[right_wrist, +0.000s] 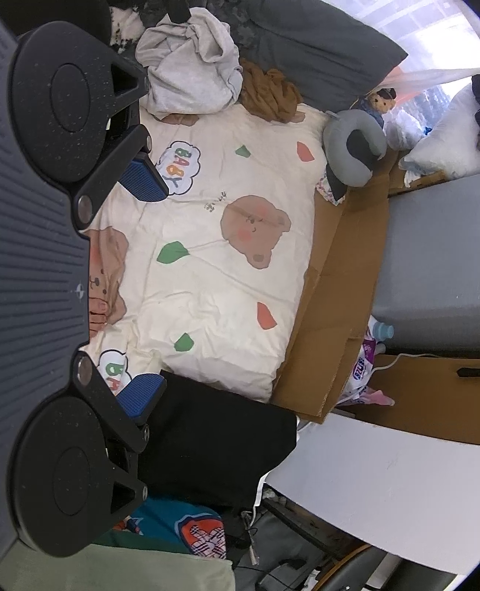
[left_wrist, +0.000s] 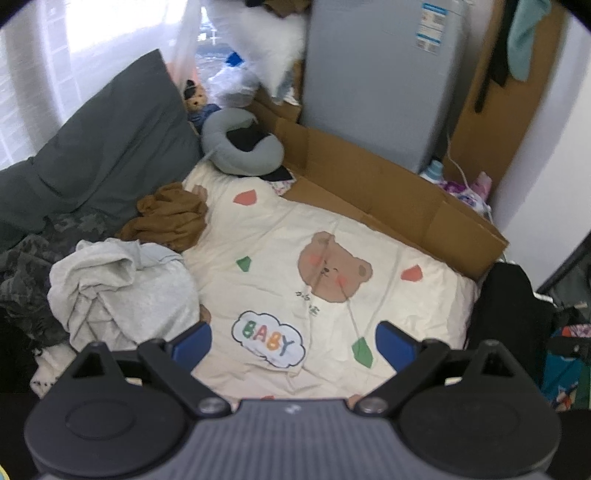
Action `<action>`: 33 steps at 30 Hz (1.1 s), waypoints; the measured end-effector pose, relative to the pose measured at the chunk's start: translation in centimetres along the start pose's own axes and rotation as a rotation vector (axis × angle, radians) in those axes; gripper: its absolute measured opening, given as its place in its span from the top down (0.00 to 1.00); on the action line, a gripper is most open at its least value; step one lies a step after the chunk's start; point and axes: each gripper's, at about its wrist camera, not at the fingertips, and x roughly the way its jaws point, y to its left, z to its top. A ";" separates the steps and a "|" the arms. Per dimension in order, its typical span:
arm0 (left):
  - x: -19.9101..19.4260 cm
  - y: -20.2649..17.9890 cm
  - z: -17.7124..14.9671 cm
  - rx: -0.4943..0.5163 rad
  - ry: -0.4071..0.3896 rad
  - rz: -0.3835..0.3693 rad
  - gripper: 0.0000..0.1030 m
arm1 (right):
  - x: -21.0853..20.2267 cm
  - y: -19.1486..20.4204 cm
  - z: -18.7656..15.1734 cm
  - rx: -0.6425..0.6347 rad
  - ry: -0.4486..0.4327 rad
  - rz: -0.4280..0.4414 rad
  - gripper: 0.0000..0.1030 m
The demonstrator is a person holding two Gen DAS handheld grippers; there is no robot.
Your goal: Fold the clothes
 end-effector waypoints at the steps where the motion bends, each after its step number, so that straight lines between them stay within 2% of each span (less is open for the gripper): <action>1: 0.1 0.4 0.1 -0.007 -0.002 0.006 0.06 | 0.1 0.1 0.3 -0.002 0.000 0.001 0.01; 11: 0.5 4.5 1.1 -0.054 -0.021 0.058 0.06 | 1.1 2.1 3.3 -0.048 -0.005 0.020 0.01; 17: 0.7 8.6 1.5 -0.114 -0.045 0.097 0.07 | 1.7 3.4 5.3 -0.072 -0.008 0.058 0.01; 20: 0.8 11.0 1.7 -0.171 -0.073 0.092 0.09 | 2.3 3.9 6.5 -0.088 -0.022 0.072 0.01; 27: 1.1 14.9 1.8 -0.233 -0.133 0.129 0.10 | 4.4 5.2 8.6 -0.115 -0.036 0.140 0.01; 33: 2.3 17.3 1.7 -0.256 -0.171 0.153 0.16 | 6.5 6.6 9.7 -0.151 -0.046 0.224 0.01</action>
